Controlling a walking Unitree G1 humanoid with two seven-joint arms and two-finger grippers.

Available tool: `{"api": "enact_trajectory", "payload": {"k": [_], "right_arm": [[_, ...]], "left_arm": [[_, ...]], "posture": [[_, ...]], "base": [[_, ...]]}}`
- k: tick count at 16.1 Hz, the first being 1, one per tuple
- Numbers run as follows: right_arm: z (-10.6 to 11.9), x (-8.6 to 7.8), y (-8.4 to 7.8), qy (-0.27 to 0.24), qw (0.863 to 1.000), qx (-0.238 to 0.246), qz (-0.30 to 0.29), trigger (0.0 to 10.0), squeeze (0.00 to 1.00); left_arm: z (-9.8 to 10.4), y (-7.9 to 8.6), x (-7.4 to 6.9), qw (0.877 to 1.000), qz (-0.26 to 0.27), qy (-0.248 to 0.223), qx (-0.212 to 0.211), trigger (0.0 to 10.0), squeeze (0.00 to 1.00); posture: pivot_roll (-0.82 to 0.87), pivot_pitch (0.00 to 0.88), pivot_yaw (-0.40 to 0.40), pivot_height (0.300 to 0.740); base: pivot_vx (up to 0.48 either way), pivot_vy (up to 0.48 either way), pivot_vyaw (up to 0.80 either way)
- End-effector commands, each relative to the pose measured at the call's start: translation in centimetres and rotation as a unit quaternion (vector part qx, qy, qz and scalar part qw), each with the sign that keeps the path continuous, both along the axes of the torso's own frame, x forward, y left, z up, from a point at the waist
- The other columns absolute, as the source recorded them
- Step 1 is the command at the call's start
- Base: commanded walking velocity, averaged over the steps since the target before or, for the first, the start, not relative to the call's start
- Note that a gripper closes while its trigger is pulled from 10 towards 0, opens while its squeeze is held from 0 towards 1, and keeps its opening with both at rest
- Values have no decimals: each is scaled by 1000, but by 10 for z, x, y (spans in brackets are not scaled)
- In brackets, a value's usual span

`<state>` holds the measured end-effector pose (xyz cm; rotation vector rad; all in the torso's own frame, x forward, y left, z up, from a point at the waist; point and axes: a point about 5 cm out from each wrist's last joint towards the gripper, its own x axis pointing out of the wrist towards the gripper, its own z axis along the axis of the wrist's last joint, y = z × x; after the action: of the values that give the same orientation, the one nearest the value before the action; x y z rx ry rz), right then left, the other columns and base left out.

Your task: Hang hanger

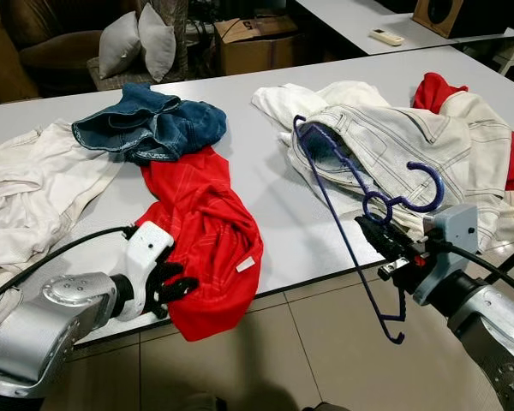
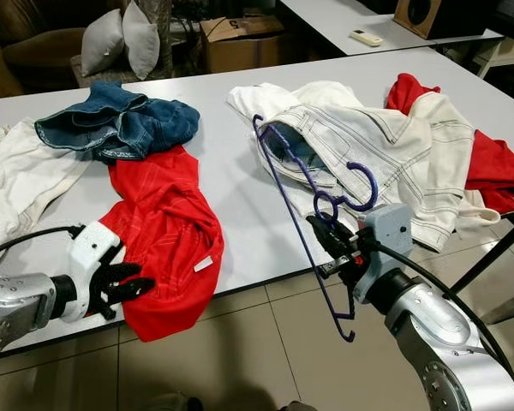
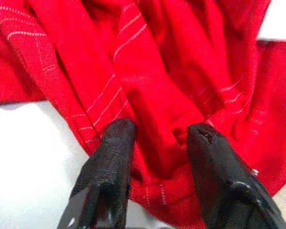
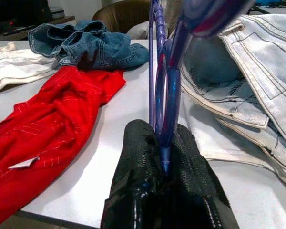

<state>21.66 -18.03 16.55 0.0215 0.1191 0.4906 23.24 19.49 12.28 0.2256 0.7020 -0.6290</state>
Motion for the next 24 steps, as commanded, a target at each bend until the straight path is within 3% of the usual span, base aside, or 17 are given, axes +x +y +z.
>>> {"api": "enact_trajectory", "payload": {"k": [1, 3, 6, 11, 13, 15, 16, 17, 18, 19, 22, 24], "right_arm": [[6, 1, 3, -16, 1000, -4, 6, 10000, 0], [6, 1, 3, -16, 1000, -5, 7, 10000, 0], [6, 1, 4, -15, 1000, -2, 9, 10000, 0], [4, -1, 4, -10, 1000, 7, 14, 10000, 0], [4, -1, 5, -11, 1000, 8, 17, 10000, 0], [5, 1, 9, -14, 999, 24, 29, 10000, 0], [5, 1, 10, -14, 999, 28, 32, 10000, 0], [7, -3, 17, -1, 996, 56, 72, 10000, 0], [5, -12, 24, 23, 989, 69, 126, 10000, 0], [4, -14, 24, 29, 988, 68, 134, 10000, 0], [-10, -34, 26, 100, 974, 82, 188, 10000, 0], [-15, -36, 29, 124, 968, 100, 196, 10000, 0]], "left_arm": [[-3, 2, -2, 1000, 2, 3, 16, 0, 0], [-3, 0, 0, 1000, 5, -6, 18, 0, 0], [-2, 0, 14, 998, 41, -51, 11, 0, 0], [2, 11, 26, 992, 87, -84, 20, 0, 0], [8, 19, 33, 989, 91, -112, 43, 0, 0], [40, 31, 55, 969, 34, -215, 115, 0, 0], [46, 32, 58, 965, 21, -231, 123, 0, 0], [71, 39, 66, 951, -6, -270, 154, 0, 0], [89, 44, 67, 943, -29, -284, 174, 0, 0], [90, 45, 67, 942, -33, -283, 176, 0, 0], [96, 32, 51, 938, -122, -271, 179, 0, 0], [98, 32, 47, 934, -128, -276, 186, 0, 0]], "posture": [[17, 49, 45, 740], [17, 48, 42, 740], [15, 48, 43, 740], [15, 48, 47, 740], [20, 46, 47, 740], [37, 42, 43, 740], [40, 42, 44, 740], [53, 42, 49, 740], [54, 42, 51, 740], [61, 44, 51, 740], [75, 56, 40, 740], [80, 57, 31, 740]], "base": [[0, 0, 0], [0, 0, 0], [0, 0, 0], [0, 0, 0], [0, 0, 0], [0, 0, 0], [0, 0, 0], [0, 0, 0], [0, 0, 0], [0, 0, 0], [0, 0, 0], [0, 0, 0]]}}
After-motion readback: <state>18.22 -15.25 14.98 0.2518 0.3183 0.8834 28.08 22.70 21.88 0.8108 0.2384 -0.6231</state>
